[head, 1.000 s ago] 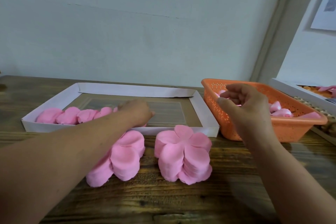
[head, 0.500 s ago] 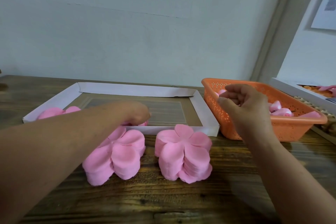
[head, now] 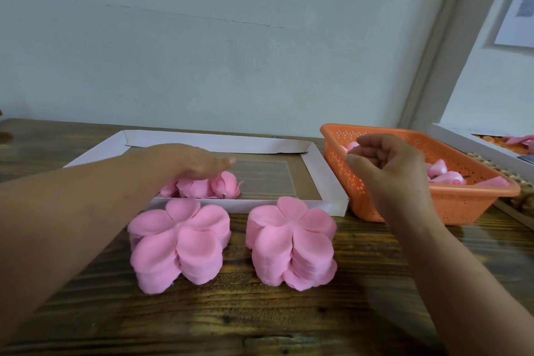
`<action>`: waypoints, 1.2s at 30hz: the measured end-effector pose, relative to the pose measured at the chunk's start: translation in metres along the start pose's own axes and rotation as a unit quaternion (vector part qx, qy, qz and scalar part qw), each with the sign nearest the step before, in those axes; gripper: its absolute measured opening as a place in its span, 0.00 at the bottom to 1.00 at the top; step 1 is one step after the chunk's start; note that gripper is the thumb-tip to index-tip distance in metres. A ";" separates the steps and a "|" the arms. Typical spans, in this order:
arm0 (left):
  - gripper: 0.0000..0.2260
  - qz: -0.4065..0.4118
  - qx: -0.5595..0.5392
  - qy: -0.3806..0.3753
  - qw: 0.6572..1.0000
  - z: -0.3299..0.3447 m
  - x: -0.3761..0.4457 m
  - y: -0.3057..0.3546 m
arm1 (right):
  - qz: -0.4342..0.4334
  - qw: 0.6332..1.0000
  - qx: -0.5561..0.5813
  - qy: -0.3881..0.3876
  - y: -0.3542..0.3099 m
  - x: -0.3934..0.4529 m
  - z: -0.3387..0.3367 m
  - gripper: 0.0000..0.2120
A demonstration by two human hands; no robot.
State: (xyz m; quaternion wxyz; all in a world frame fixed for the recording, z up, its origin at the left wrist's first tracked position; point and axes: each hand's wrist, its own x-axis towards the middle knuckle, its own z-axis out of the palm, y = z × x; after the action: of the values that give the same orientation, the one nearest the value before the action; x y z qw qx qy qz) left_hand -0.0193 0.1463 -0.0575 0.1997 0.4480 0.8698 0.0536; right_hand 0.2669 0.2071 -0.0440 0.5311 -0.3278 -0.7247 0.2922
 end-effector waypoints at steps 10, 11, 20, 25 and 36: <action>0.26 0.049 -0.044 -0.023 0.998 0.002 -0.005 -0.002 | -0.005 1.000 -0.002 -0.001 0.002 0.000 0.001 0.11; 0.26 0.072 -0.045 -0.014 0.996 0.003 -0.005 0.001 | -0.005 1.000 -0.001 -0.001 0.002 0.000 0.001 0.11; 0.34 0.079 0.041 -0.022 0.996 0.006 -0.012 0.015 | -0.003 1.000 0.006 -0.004 0.005 0.001 0.000 0.11; 0.37 0.044 0.030 -0.008 0.999 -0.005 -0.011 -0.005 | -0.003 1.000 0.006 0.005 0.006 0.002 0.001 0.10; 0.30 -0.071 0.045 -0.025 0.996 -0.006 -0.005 -0.041 | 0.001 1.000 0.015 0.006 0.007 0.003 0.001 0.10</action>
State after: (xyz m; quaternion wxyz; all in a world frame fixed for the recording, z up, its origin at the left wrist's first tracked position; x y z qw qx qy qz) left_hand -0.0498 0.1188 -0.0619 0.2045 0.3950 0.8956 -0.0111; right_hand 0.2668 0.2137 -0.0482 0.5399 -0.3224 -0.7166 0.3017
